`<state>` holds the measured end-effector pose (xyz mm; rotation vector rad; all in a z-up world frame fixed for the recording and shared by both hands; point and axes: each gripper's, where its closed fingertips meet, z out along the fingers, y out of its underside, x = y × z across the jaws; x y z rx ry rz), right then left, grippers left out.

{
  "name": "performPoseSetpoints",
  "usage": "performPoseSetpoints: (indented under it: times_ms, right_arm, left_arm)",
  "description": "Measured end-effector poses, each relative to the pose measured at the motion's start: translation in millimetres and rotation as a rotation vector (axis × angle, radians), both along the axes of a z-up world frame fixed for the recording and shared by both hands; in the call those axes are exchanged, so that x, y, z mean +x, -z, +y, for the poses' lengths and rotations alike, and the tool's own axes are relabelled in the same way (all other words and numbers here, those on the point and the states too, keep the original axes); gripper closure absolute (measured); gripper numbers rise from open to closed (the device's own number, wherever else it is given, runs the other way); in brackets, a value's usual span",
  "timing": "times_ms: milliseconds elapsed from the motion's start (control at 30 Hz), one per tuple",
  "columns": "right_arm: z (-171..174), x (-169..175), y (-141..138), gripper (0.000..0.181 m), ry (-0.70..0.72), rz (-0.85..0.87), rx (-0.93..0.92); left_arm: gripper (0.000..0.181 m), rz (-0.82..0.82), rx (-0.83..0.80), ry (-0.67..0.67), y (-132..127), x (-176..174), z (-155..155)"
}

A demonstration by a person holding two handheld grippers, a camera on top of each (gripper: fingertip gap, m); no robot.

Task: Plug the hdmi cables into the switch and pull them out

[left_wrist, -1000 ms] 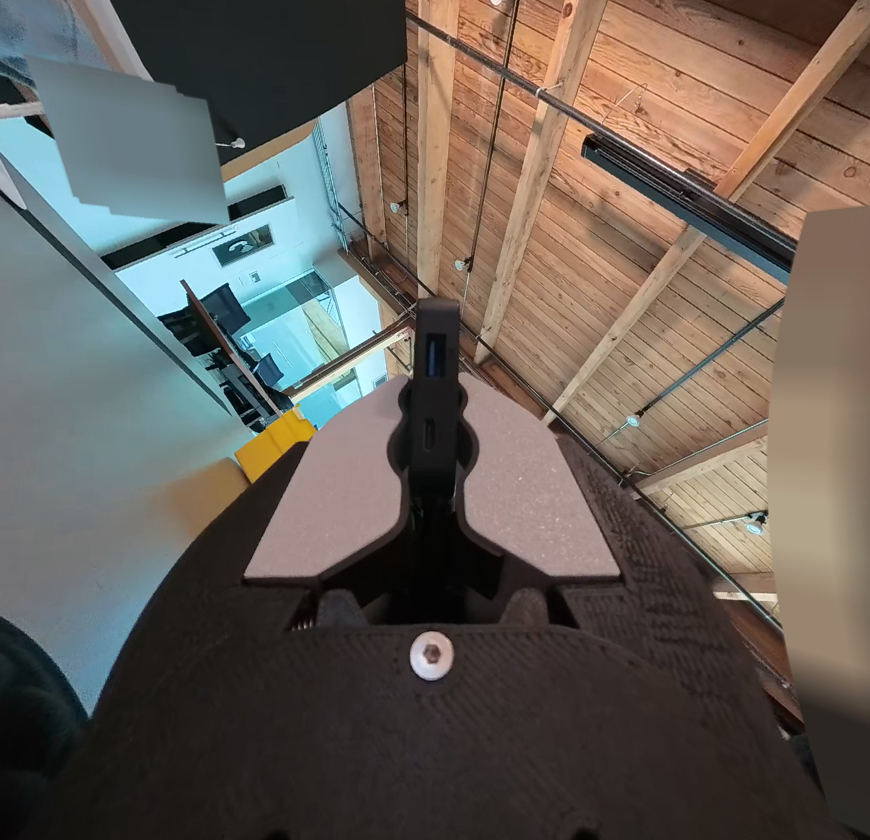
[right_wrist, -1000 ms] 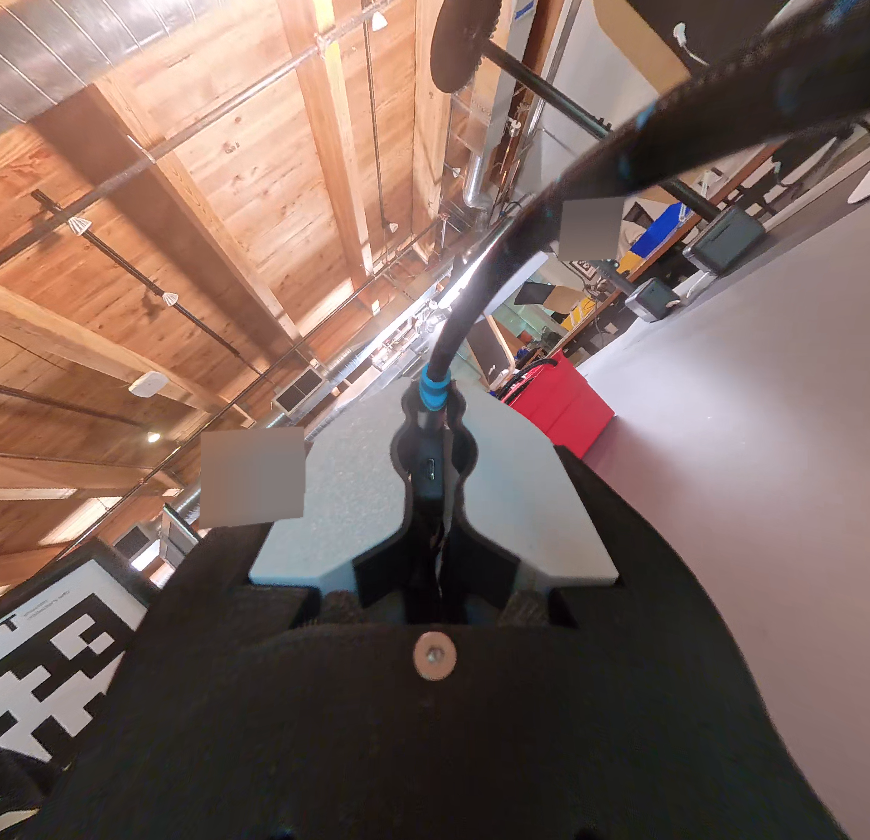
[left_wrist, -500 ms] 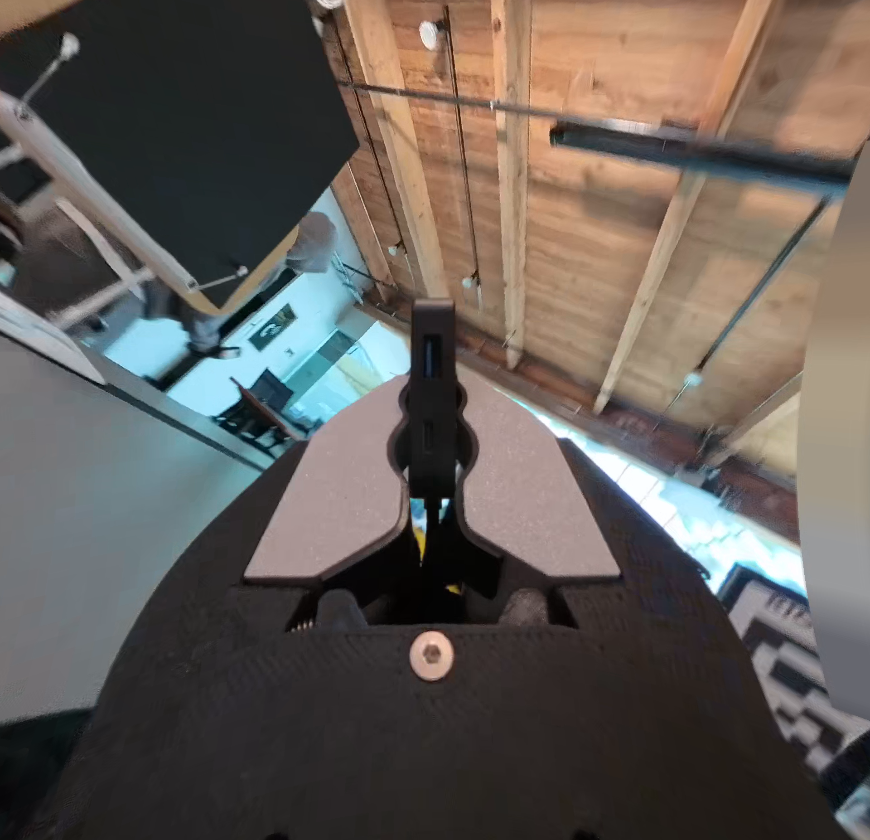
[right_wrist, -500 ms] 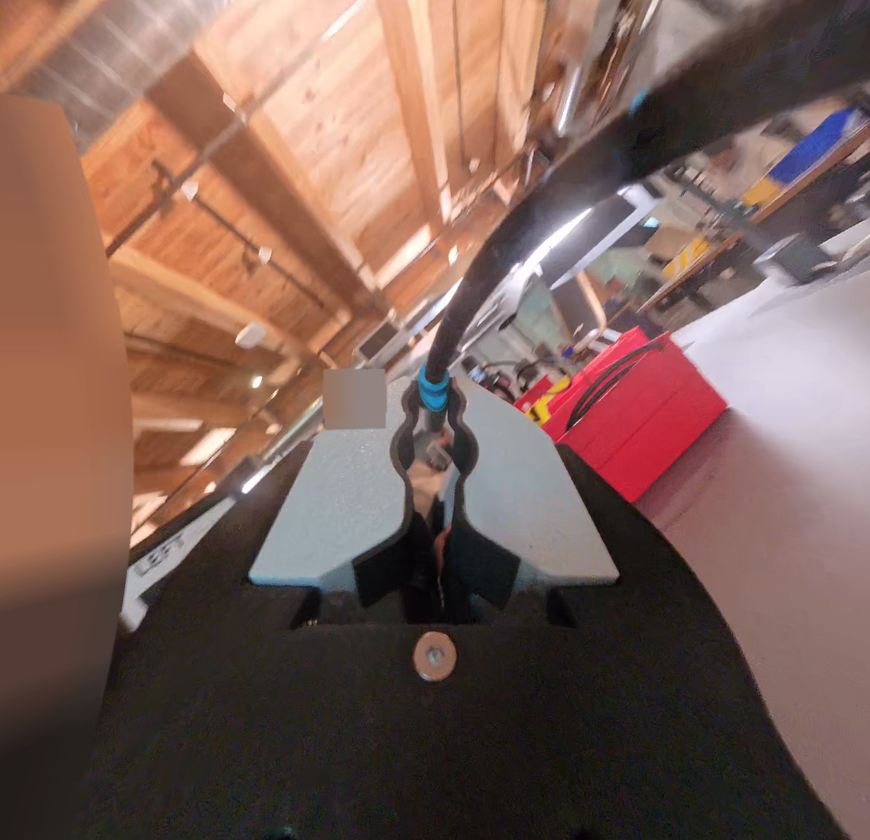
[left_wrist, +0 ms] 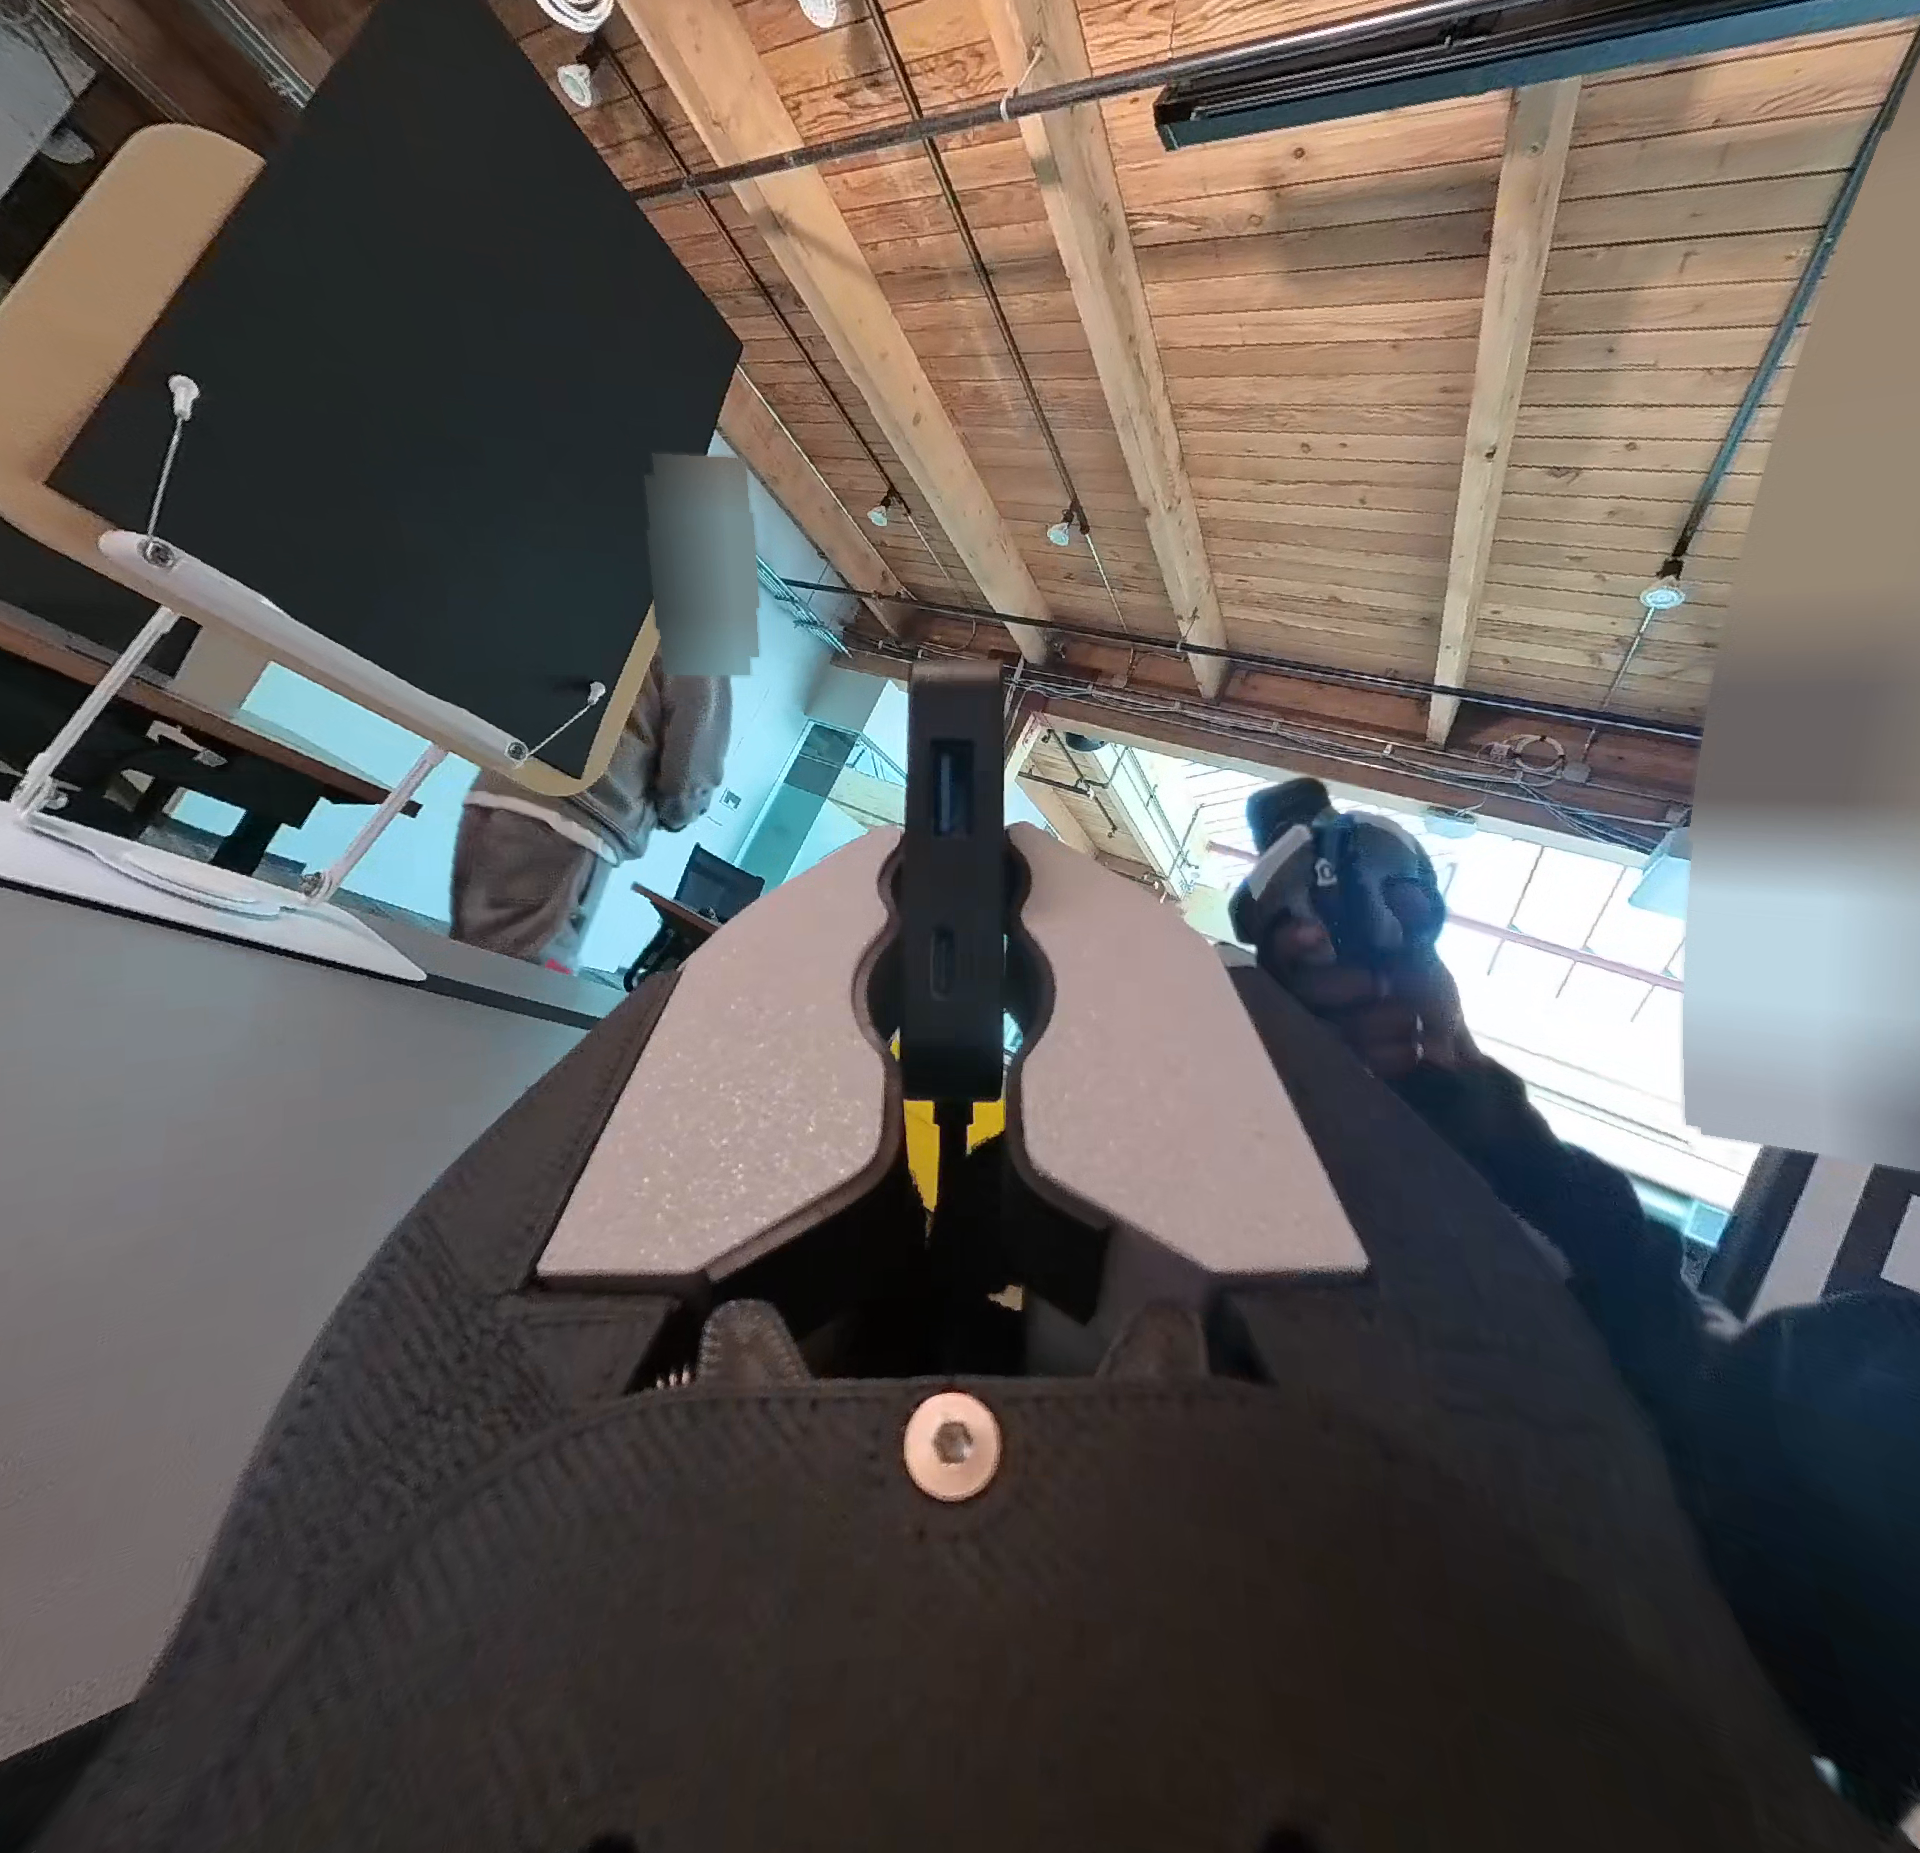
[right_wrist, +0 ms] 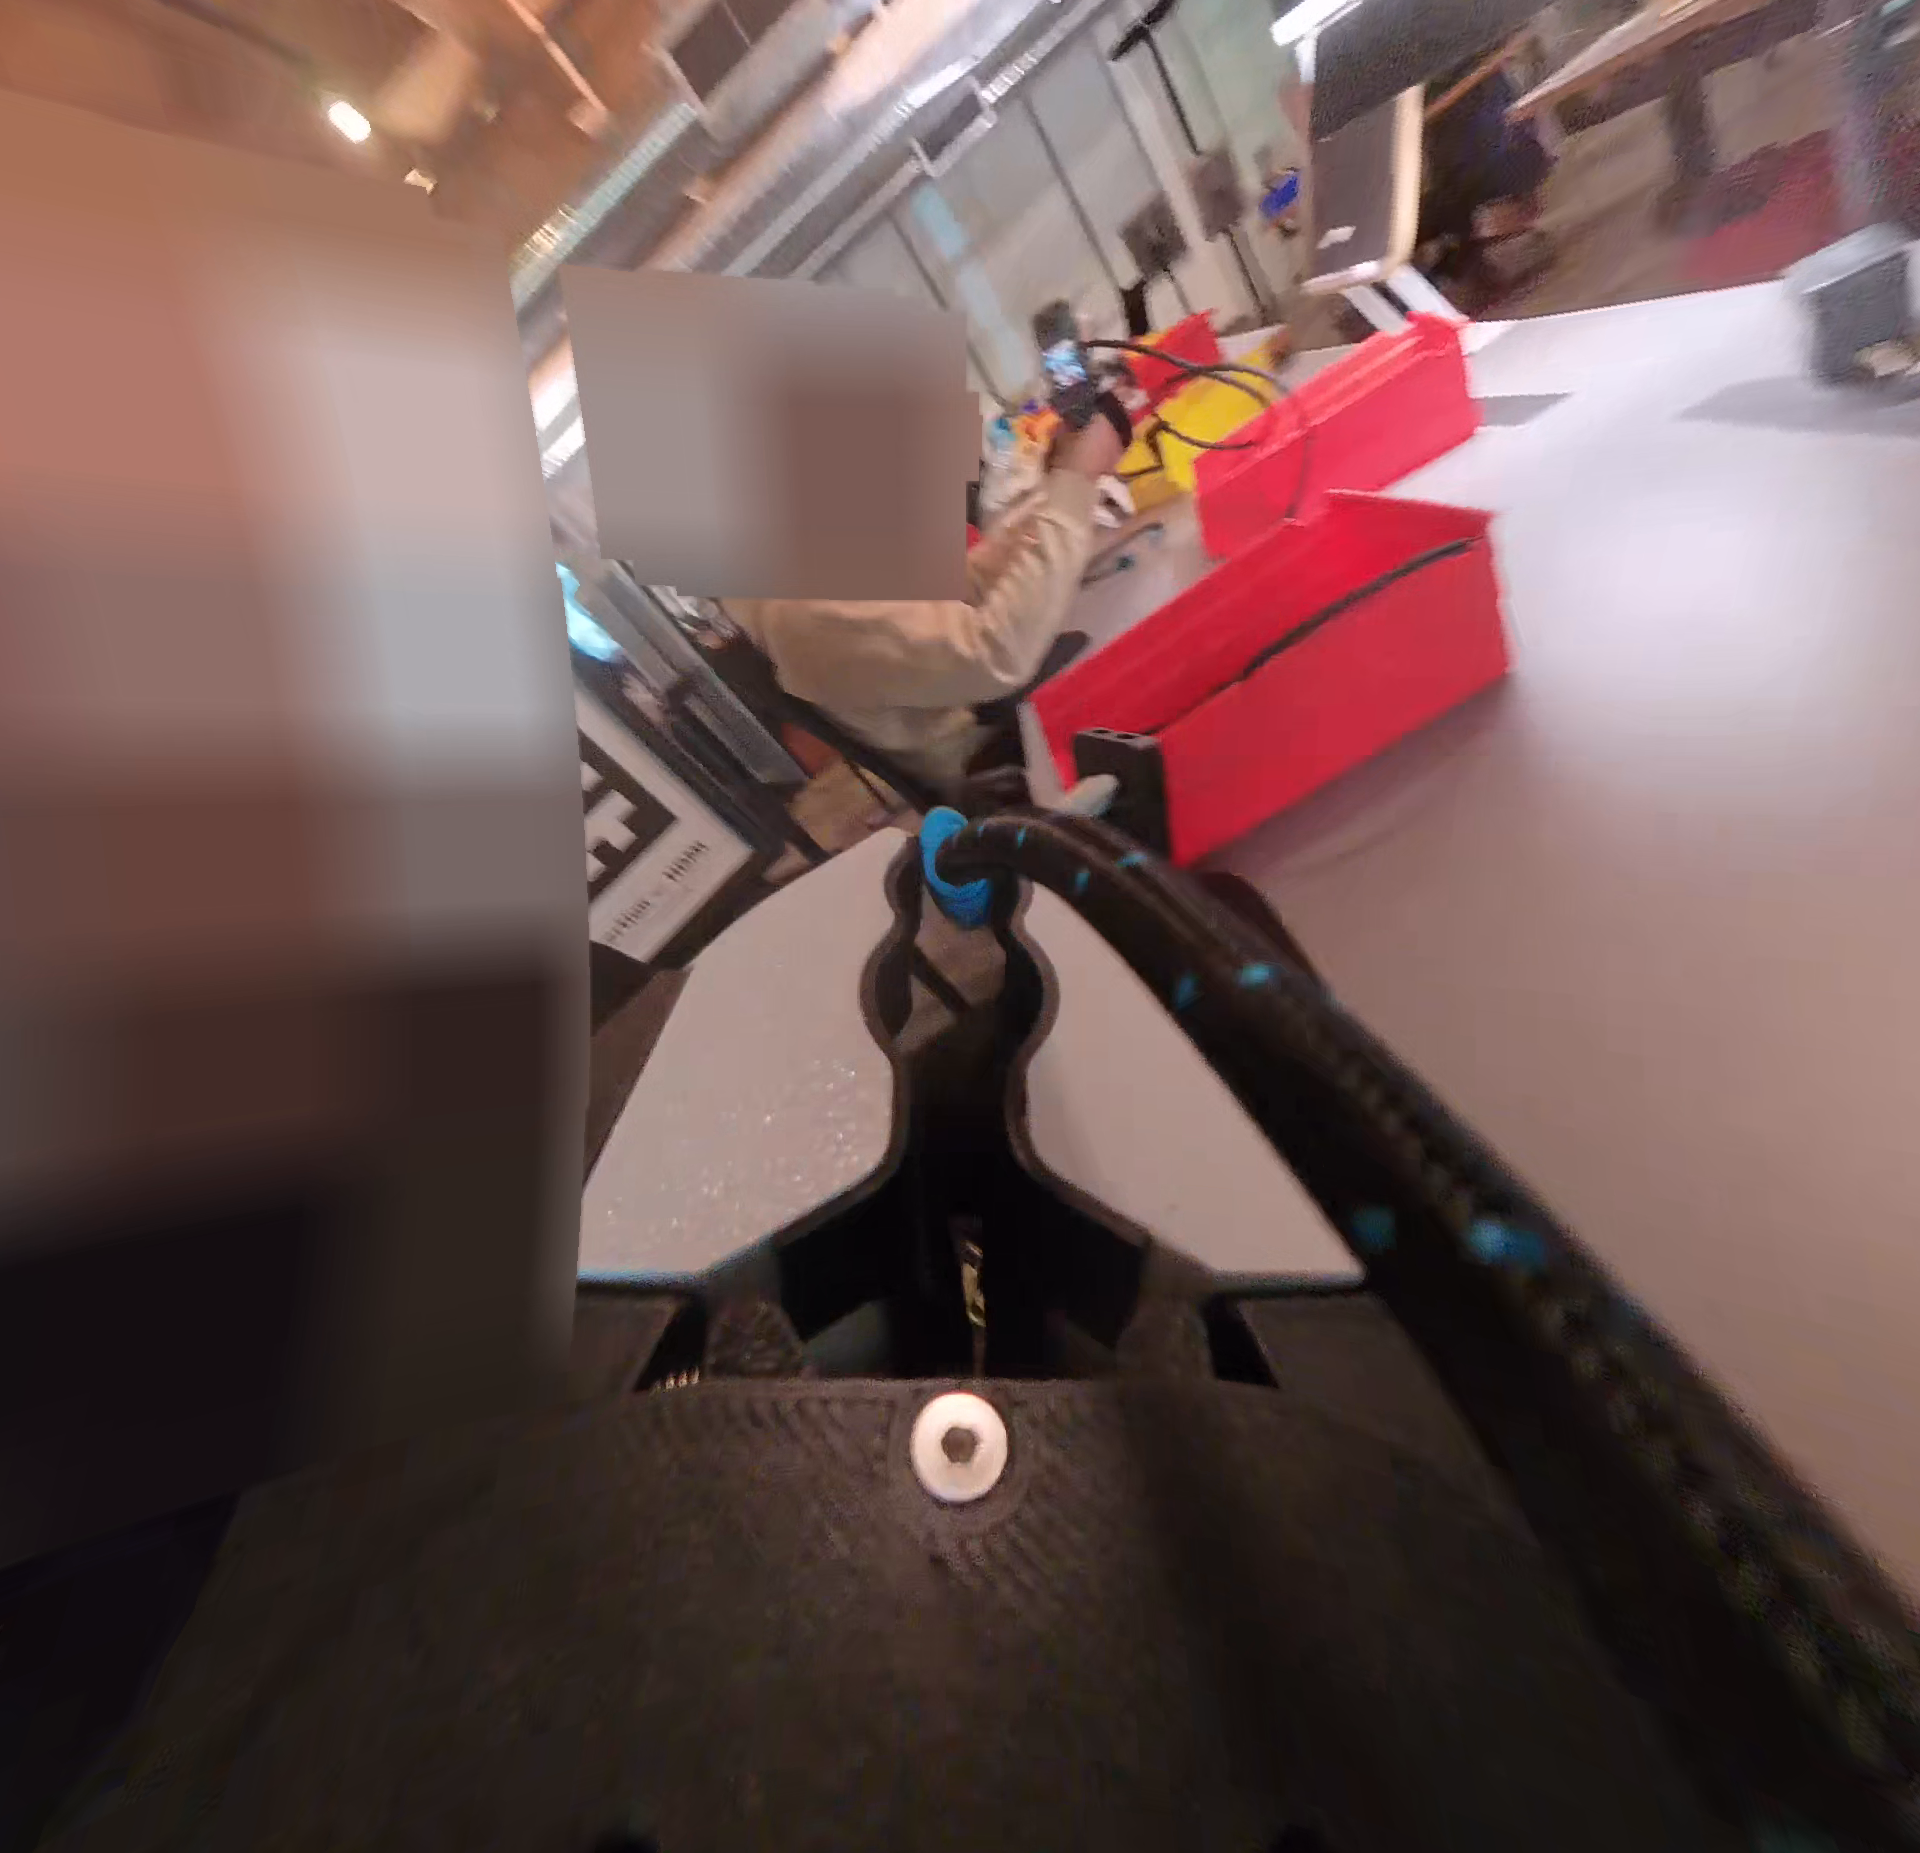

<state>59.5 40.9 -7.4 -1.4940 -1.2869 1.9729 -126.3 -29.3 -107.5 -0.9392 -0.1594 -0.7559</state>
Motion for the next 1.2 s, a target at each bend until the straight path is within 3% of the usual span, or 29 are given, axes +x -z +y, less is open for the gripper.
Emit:
performPoseSetpoints:
  times_ms: [200,333,433,567,800,867,967,1200]
  right_arm:
    - [77,65,2,0.167,0.085,-0.066,0.246]
    - [93,98,10,0.167,-0.025,0.034,0.395]
    - [112,109,37,0.167,-0.042,-0.023,0.513]
    - [116,115,78,0.167,-0.042,-0.096,0.51]
    - [136,142,155,0.167,0.085,-0.45,0.447]
    - [132,145,155,0.167,0.053,-0.433,0.418]
    - [141,144,141,0.167,0.042,-0.444,0.519]
    - [134,119,27,0.167,0.044,-0.161,0.546]
  left_arm:
    - [0.168,0.001,0.005,0.007,0,1,0]
    - [0.168,-0.002,0.004,0.011,0,1,0]
    - [0.168,0.006,-0.001,0.015,1,3,1]
    - [0.168,0.005,0.001,0.021,1,3,1]
    - [0.168,0.004,0.003,0.026,1,3,1]
    - [0.168,0.001,0.003,0.026,1,3,1]
    - [0.168,0.008,-0.002,0.024,1,4,2]
    - [0.168,0.014,-0.001,0.024,1,5,2]
